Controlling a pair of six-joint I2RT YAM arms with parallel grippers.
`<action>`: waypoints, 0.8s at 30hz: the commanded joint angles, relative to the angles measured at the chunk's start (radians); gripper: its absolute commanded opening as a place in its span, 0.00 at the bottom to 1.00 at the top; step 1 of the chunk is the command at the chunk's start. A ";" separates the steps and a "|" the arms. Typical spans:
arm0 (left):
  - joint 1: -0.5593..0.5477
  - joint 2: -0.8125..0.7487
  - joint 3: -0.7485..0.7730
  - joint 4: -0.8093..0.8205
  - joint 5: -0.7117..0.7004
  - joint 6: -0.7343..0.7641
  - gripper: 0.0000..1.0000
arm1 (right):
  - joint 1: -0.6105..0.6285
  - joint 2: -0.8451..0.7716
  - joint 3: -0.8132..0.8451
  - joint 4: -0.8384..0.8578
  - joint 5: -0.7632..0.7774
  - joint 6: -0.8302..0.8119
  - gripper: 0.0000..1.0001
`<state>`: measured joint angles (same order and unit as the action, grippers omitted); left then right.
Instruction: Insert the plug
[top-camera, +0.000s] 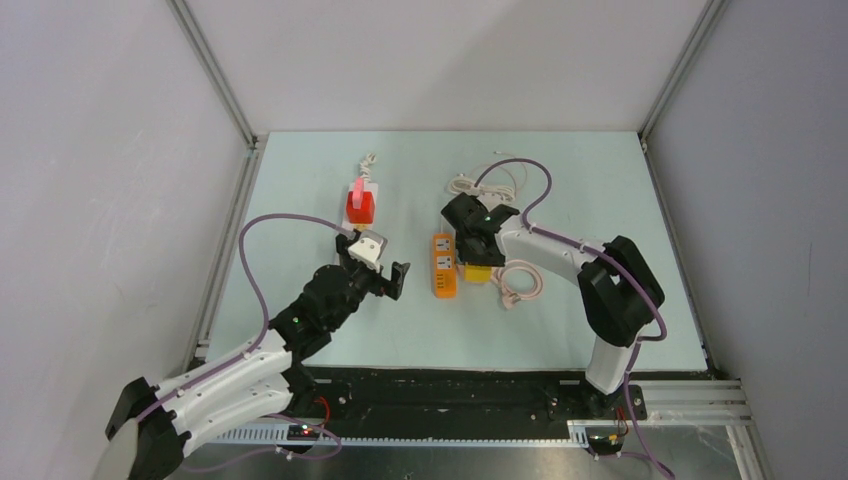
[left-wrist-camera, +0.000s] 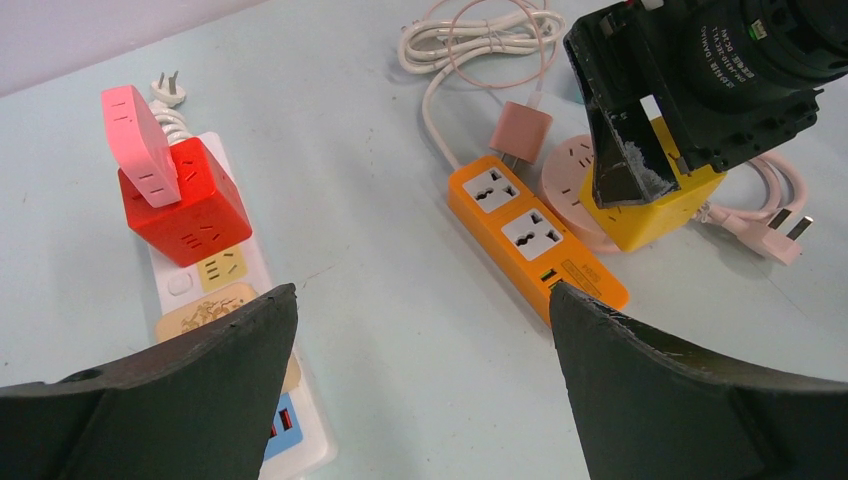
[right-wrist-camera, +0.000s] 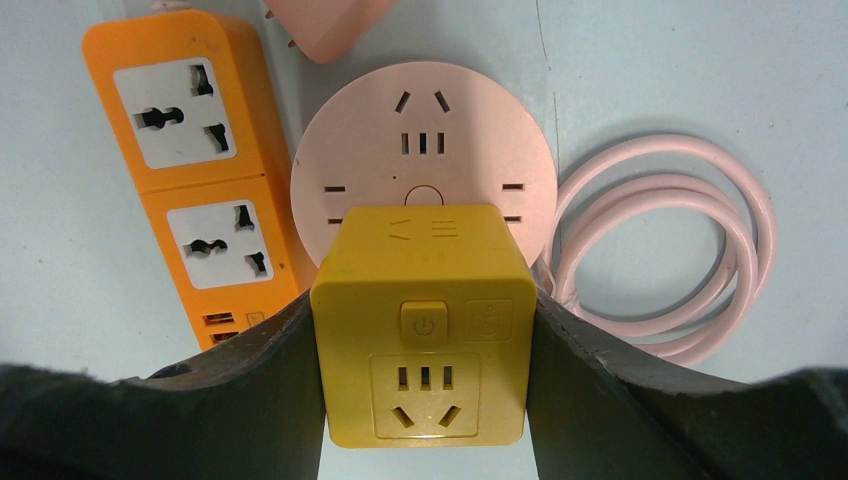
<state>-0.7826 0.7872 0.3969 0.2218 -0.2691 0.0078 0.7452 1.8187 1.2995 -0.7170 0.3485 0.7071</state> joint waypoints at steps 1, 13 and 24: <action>0.006 -0.007 0.018 0.025 -0.025 0.017 1.00 | 0.006 0.187 -0.110 -0.092 -0.124 0.025 0.01; 0.006 -0.022 0.017 0.023 -0.025 0.019 1.00 | -0.141 0.165 -0.096 -0.190 -0.204 -0.059 0.00; 0.006 -0.038 0.020 0.018 -0.032 0.037 1.00 | -0.264 0.122 -0.093 -0.290 -0.094 -0.119 0.05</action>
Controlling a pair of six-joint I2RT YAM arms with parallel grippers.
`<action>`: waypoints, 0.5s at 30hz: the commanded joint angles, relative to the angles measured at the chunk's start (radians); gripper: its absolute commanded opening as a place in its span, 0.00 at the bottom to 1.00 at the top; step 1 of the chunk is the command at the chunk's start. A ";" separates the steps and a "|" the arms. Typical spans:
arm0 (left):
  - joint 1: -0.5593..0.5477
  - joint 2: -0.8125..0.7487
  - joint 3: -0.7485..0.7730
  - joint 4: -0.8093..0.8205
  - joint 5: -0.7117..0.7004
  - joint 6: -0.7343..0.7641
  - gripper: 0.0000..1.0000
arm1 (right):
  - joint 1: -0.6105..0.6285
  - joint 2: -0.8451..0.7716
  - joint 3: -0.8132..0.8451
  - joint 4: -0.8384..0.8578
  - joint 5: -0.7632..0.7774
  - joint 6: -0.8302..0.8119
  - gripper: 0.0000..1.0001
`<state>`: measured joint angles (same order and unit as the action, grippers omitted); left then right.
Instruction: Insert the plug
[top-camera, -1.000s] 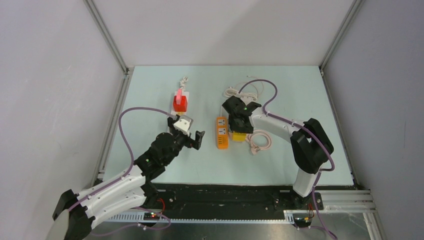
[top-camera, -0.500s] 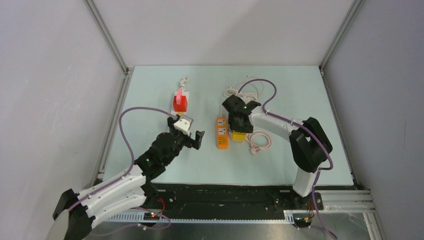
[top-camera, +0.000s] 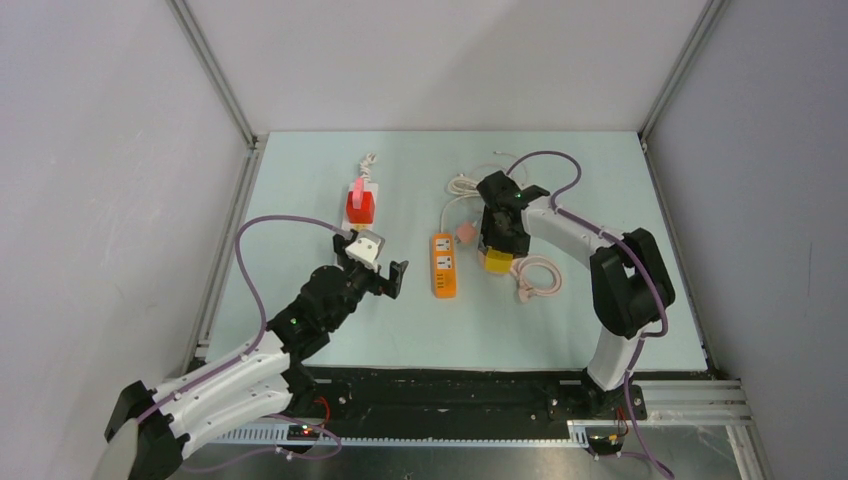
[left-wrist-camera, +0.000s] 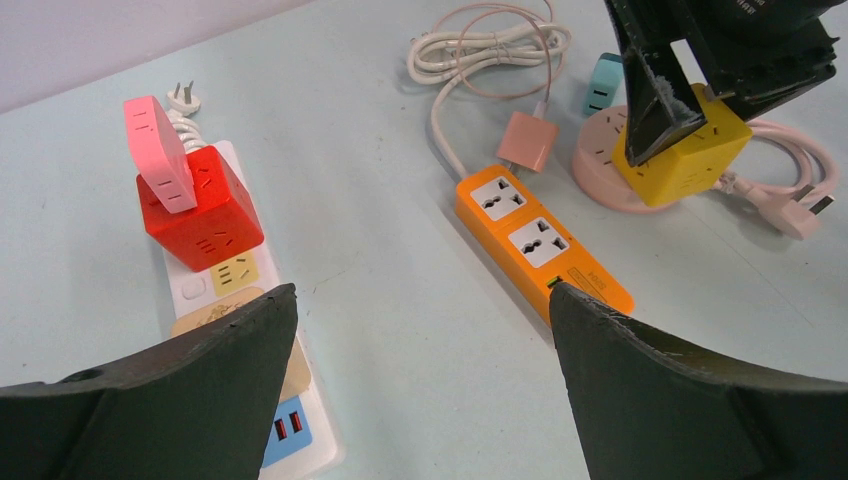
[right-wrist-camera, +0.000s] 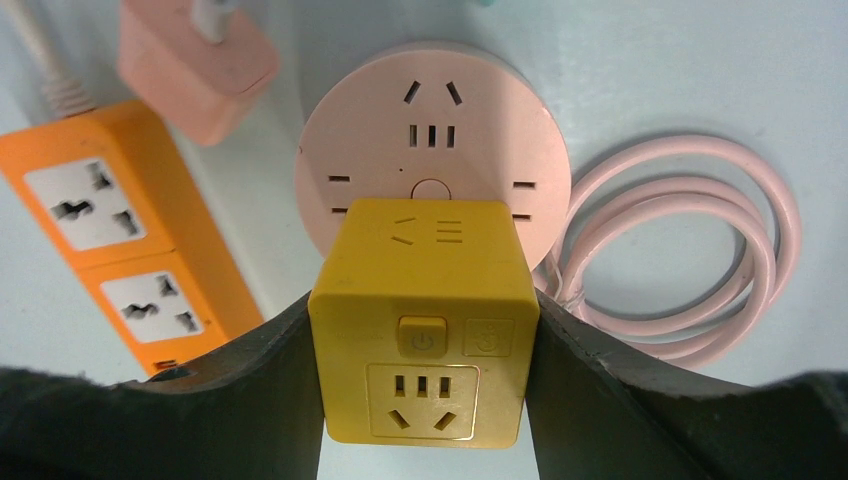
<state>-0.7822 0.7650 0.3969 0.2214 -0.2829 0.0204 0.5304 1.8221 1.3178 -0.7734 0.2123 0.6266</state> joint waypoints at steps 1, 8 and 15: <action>0.006 -0.016 0.021 0.018 -0.019 0.025 1.00 | -0.052 0.125 -0.109 -0.235 0.040 -0.046 0.09; 0.006 -0.017 0.022 0.014 -0.027 0.030 1.00 | -0.042 0.082 0.000 -0.208 -0.005 -0.063 0.81; 0.008 -0.039 0.034 0.014 -0.174 0.003 1.00 | -0.035 0.049 0.253 -0.241 0.058 -0.081 0.99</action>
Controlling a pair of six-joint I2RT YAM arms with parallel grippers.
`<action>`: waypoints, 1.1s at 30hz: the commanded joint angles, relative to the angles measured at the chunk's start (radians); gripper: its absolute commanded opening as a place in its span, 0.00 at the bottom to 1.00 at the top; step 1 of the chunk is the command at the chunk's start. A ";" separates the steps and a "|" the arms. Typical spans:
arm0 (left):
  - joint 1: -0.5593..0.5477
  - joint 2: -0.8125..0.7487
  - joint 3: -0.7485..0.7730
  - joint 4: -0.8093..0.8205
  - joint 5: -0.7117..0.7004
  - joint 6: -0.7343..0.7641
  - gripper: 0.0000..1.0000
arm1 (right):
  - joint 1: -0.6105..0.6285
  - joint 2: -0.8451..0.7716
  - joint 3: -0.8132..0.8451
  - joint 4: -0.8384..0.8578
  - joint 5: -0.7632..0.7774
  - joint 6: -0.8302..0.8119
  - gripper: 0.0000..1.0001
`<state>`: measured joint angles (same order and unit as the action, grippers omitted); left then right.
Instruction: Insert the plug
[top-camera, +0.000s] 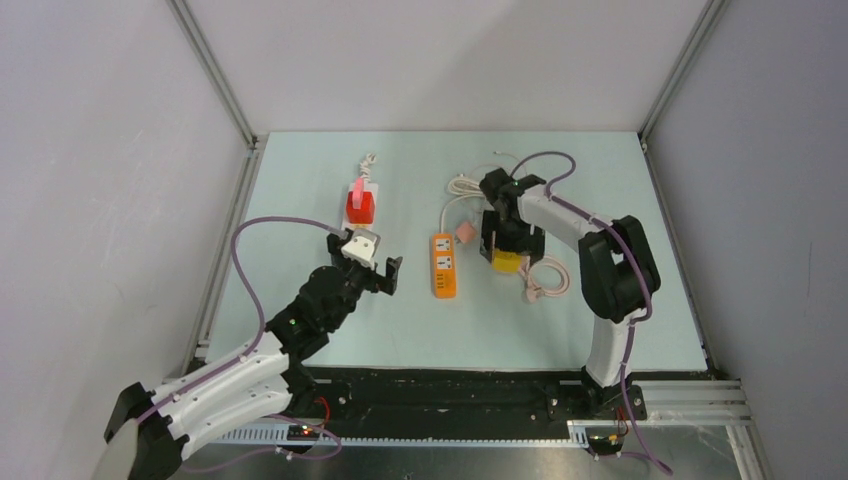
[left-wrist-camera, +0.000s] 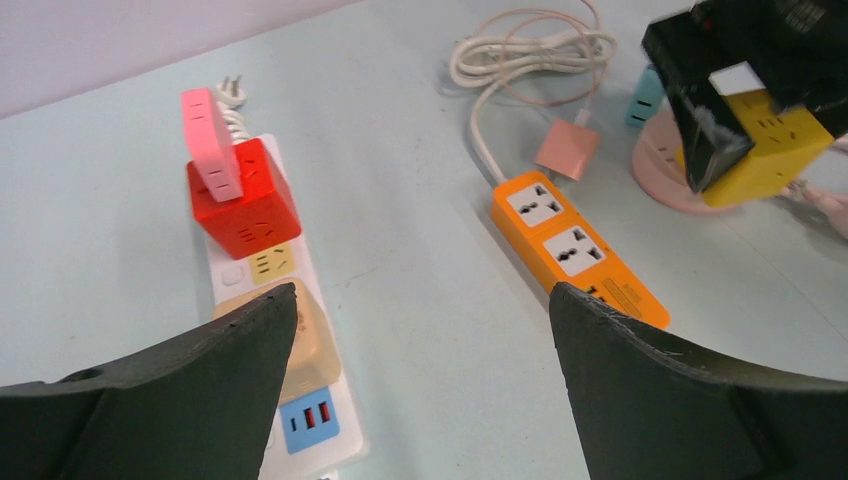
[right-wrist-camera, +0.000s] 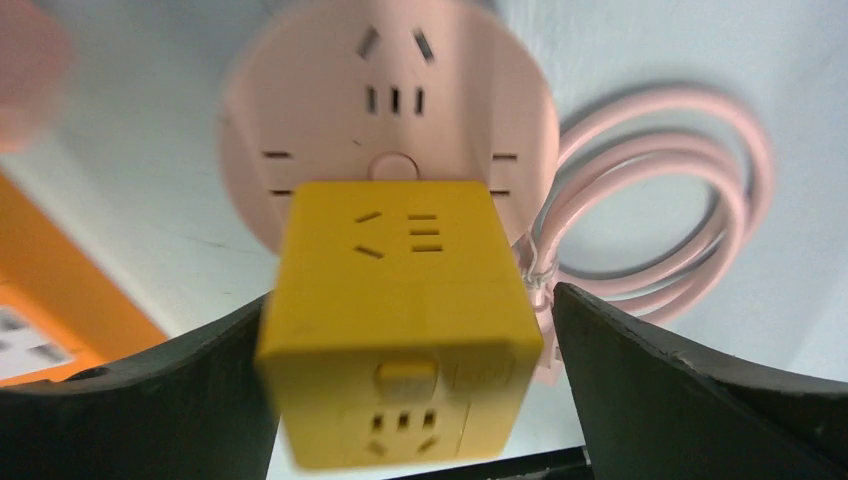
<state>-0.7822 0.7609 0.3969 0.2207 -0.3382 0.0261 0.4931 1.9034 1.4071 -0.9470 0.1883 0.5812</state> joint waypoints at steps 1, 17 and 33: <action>0.009 -0.038 0.035 0.015 -0.125 0.000 1.00 | 0.005 -0.043 0.201 -0.070 0.091 -0.050 1.00; 0.012 0.048 0.144 0.009 -0.164 -0.060 1.00 | -0.016 -0.051 0.201 0.229 -0.335 -0.267 0.64; 0.029 0.161 0.220 0.009 -0.179 -0.089 1.00 | -0.066 0.187 0.250 0.365 -0.475 -0.243 0.83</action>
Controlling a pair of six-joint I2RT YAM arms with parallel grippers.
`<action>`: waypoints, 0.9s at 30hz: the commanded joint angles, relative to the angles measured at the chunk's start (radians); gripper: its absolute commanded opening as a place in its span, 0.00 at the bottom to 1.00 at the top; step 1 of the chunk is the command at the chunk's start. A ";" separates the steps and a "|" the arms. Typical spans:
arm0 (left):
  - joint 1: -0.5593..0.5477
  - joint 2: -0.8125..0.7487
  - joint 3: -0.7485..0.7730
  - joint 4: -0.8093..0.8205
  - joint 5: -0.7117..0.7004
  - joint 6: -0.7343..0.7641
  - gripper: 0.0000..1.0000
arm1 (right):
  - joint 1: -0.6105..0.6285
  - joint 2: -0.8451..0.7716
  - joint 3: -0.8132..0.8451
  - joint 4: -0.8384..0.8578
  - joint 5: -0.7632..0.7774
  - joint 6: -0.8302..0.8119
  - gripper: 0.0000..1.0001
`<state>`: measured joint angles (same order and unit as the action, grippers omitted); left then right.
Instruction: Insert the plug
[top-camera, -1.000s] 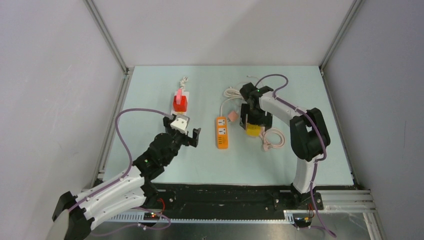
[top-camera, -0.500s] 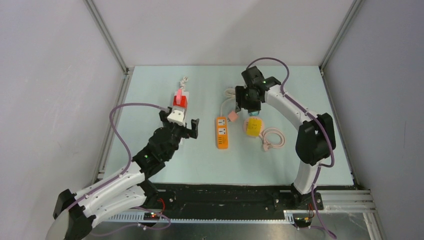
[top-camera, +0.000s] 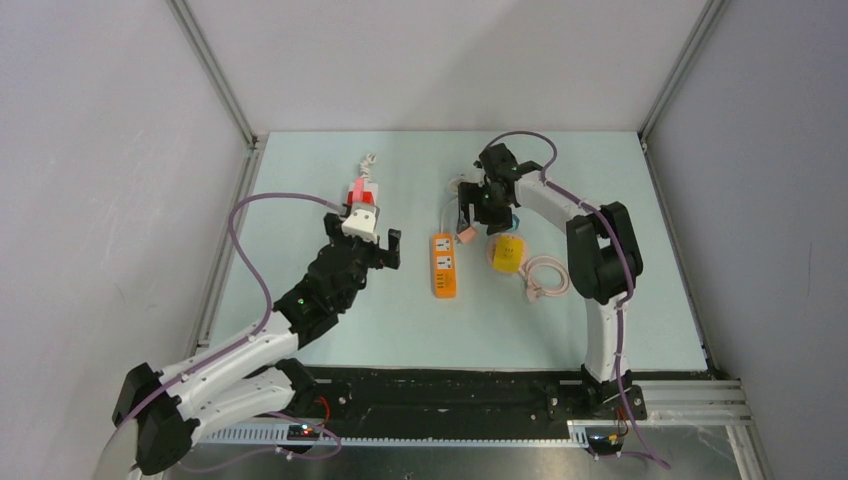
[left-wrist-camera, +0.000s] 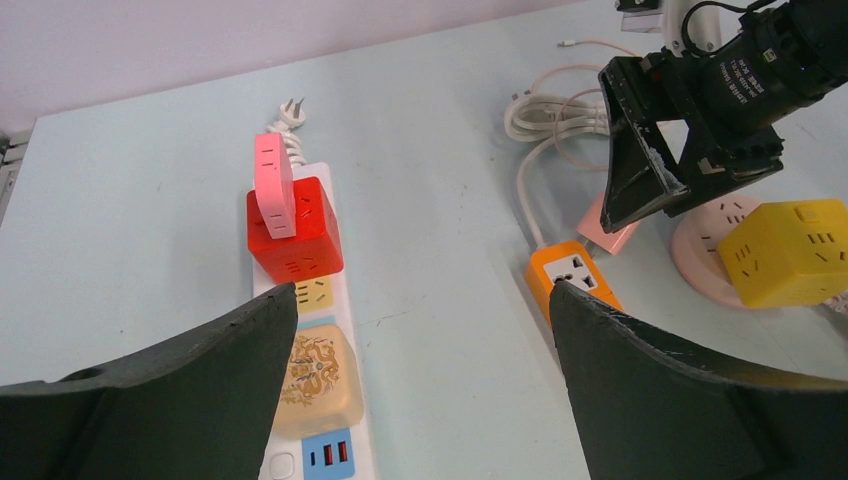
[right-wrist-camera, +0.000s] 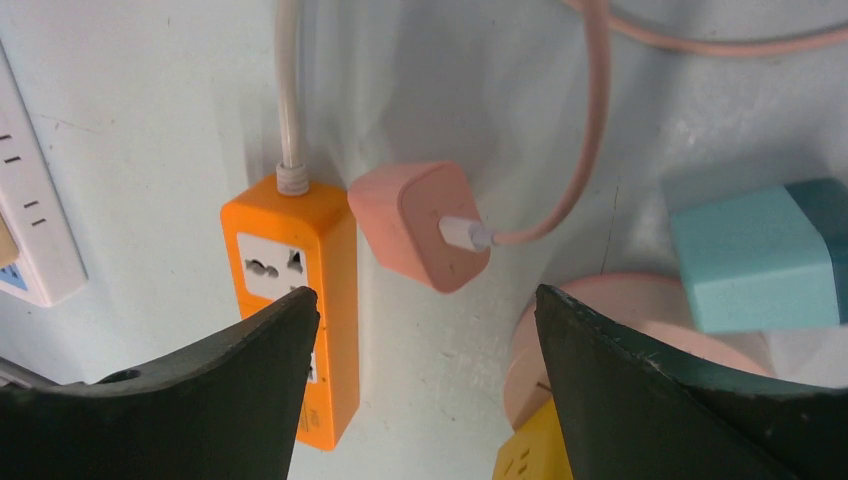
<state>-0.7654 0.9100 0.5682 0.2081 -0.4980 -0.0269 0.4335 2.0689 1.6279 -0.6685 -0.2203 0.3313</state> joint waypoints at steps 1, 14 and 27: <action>0.014 0.020 0.054 0.022 -0.017 -0.037 1.00 | -0.008 0.030 0.032 0.092 -0.075 0.007 0.82; 0.031 0.030 0.064 0.020 -0.008 -0.033 1.00 | -0.011 0.123 0.080 0.107 -0.121 0.004 0.50; 0.036 0.012 0.048 0.020 -0.011 -0.044 1.00 | -0.026 0.024 0.085 0.064 -0.218 -0.143 0.00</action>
<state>-0.7387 0.9424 0.5915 0.1993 -0.4946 -0.0536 0.4183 2.1685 1.6775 -0.5632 -0.3851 0.2836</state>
